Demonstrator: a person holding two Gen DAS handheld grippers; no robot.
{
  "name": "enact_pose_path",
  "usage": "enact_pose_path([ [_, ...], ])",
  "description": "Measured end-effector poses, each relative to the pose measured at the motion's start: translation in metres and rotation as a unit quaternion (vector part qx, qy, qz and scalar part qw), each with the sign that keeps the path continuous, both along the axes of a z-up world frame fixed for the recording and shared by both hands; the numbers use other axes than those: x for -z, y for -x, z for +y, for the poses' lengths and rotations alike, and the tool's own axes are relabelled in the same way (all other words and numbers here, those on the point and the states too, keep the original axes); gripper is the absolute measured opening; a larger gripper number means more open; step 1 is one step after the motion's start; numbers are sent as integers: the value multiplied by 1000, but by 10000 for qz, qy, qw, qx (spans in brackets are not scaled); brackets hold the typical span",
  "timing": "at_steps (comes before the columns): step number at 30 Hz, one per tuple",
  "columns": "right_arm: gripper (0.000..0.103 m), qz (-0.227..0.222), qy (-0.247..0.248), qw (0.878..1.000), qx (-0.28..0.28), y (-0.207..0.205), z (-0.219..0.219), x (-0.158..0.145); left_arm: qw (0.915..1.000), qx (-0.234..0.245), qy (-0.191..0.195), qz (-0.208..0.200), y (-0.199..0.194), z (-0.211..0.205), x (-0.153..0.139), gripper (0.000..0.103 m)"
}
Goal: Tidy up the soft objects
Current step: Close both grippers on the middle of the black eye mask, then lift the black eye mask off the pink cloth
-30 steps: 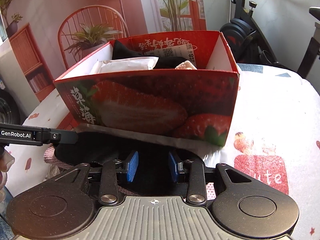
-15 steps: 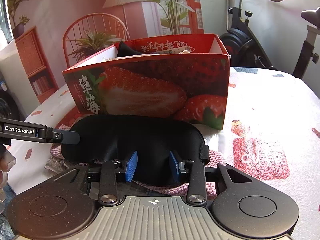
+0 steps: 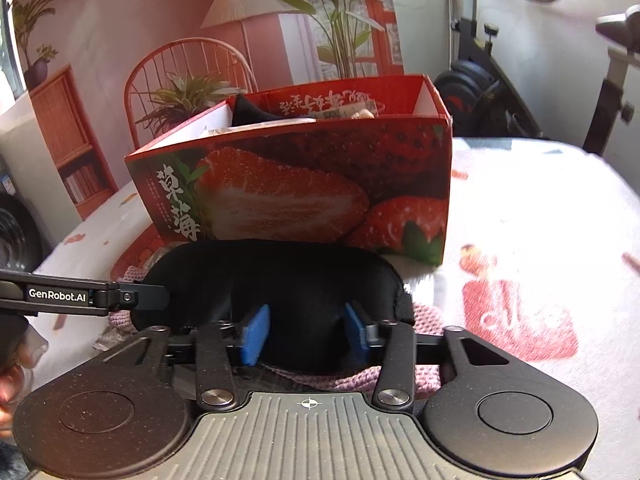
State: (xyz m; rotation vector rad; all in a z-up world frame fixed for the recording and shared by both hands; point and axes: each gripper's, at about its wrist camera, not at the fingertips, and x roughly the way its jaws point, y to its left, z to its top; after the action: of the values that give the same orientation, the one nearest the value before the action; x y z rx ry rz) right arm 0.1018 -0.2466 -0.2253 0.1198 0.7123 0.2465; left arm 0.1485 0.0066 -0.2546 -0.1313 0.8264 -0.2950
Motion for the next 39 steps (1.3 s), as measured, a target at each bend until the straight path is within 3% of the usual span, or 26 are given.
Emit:
enact_pose_path([
  [2, 66, -111, 111, 9998, 84, 0, 1, -3, 10000, 2, 15, 0, 0, 0, 1, 56],
  [9, 70, 90, -219, 9983, 532, -11, -19, 4, 10000, 11, 68, -2, 0, 2, 2, 56],
  [19, 68, 235, -706, 9954, 610, -18, -26, 11, 10000, 10, 67, 4, 0, 2, 2, 56],
  [23, 57, 227, -775, 9949, 610, -16, -25, 7, 10000, 15, 46, 0, -1, 3, 3, 56],
  [29, 37, -5, -446, 9982, 392, -13, -16, -7, 10000, 3, 53, 25, -3, 2, 1, 57],
  [32, 25, -32, -433, 9988, 217, -9, -14, -10, 9996, 96, 267, 76, -6, 4, 0, 70],
  [39, 24, -94, -264, 9996, 80, -6, -5, -14, 9997, 40, 223, 128, -14, 0, -3, 71],
])
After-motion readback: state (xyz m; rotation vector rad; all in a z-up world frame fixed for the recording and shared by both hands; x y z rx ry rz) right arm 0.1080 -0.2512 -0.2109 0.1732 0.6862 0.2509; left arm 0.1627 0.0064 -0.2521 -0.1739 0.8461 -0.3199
